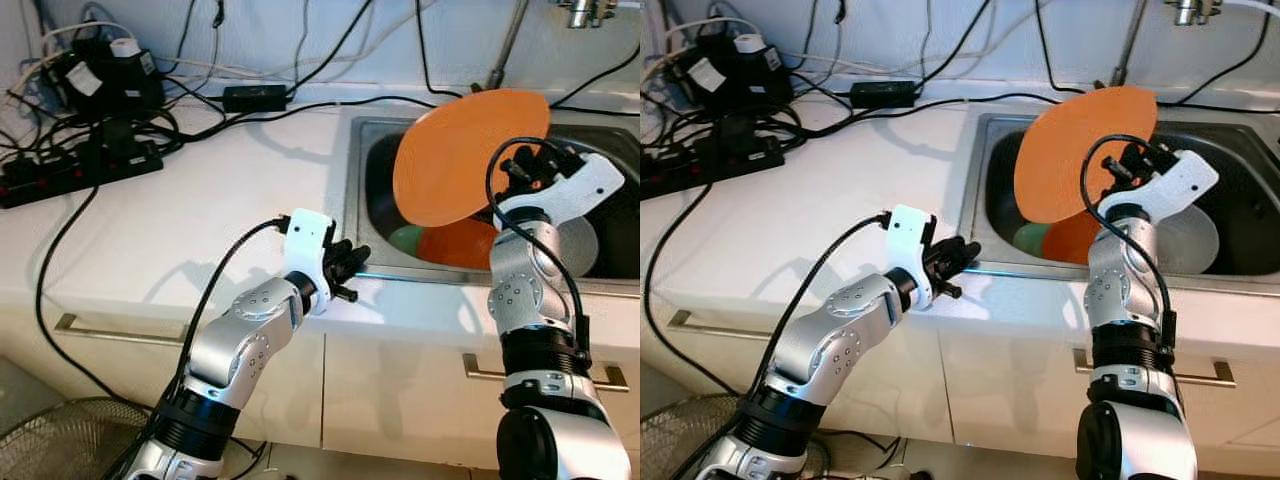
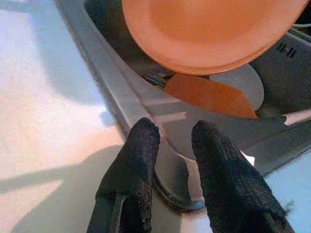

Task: Kitchen organization

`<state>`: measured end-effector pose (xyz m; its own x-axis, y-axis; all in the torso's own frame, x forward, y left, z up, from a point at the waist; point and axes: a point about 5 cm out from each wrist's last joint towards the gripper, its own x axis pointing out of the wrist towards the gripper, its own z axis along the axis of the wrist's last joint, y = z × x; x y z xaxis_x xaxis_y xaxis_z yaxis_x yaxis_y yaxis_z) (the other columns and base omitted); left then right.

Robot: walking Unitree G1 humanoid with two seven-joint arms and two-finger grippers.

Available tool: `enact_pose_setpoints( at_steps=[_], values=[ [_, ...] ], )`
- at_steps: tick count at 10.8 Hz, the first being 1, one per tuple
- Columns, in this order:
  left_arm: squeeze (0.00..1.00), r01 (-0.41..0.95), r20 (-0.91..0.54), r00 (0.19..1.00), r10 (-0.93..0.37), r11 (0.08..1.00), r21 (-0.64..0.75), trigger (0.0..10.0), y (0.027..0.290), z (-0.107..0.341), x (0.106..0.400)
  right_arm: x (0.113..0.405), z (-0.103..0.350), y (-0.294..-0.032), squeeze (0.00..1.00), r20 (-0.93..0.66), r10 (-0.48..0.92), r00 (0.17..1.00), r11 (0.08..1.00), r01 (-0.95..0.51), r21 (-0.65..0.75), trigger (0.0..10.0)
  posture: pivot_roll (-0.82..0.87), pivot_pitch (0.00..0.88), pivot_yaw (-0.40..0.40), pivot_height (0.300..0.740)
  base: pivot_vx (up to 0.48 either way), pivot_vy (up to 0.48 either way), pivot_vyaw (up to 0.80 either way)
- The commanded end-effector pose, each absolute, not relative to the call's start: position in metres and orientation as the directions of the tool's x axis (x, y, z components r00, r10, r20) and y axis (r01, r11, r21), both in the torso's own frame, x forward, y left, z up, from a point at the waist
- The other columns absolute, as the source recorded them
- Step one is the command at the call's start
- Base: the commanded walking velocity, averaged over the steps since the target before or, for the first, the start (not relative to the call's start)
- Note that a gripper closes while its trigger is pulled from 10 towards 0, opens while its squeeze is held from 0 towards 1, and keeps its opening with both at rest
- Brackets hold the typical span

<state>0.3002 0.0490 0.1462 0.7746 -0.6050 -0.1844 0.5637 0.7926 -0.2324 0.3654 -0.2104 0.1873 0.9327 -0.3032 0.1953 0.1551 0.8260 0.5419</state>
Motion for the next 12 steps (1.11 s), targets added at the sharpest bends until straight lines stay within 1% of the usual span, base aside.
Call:
enact_pose_setpoints(
  at_steps=[1,8,9,10,11,12],
  values=[
    [0.0,0.572,-0.185,0.771,-0.609,0.79,-0.22,10.0,0.049,0.148,0.299,0.369,0.206,-0.208,0.0,0.268,-0.298,0.916,0.835,0.115,0.538,10.0,0.12,0.0,0.055,0.74,0.0,0.0,0.0],
    [0.0,0.572,-0.185,0.771,-0.609,0.79,-0.22,10.0,0.049,0.148,0.299,0.369,0.206,-0.208,0.0,0.268,-0.298,0.916,0.835,0.115,0.538,10.0,0.12,0.0,0.055,0.74,0.0,0.0,0.0],
    [0.0,0.573,-0.186,0.772,-0.608,0.792,-0.212,10.0,0.049,0.148,0.298,0.37,0.206,-0.206,0.0,0.285,-0.292,0.913,0.857,0.117,0.503,10.0,0.12,0.0,0.055,0.74,0.0,0.0,0.0],
    [0.0,0.591,-0.219,0.76,-0.612,0.791,-0.159,10.0,0.05,0.142,0.295,0.374,0.158,-0.165,0.0,0.161,-0.093,0.983,0.991,0.076,0.11,10.0,0.14,0.0,0.07,0.74,0.0,0.0,0.0],
    [0.0,0.592,-0.223,0.759,-0.612,0.791,-0.156,10.0,0.05,0.141,0.294,0.373,0.152,-0.162,0.0,0.14,-0.071,0.988,0.996,0.062,0.068,10.0,0.14,0.0,0.069,0.74,0.0,0.0,0.0],
    [0.0,0.588,-0.224,0.761,-0.608,0.794,-0.157,10.0,0.051,0.141,0.295,0.374,0.152,-0.161,0.0,0.137,-0.07,0.988,0.996,0.061,0.066,10.0,0.14,0.0,0.068,0.74,0.0,0.0,0.0]
  ],
)
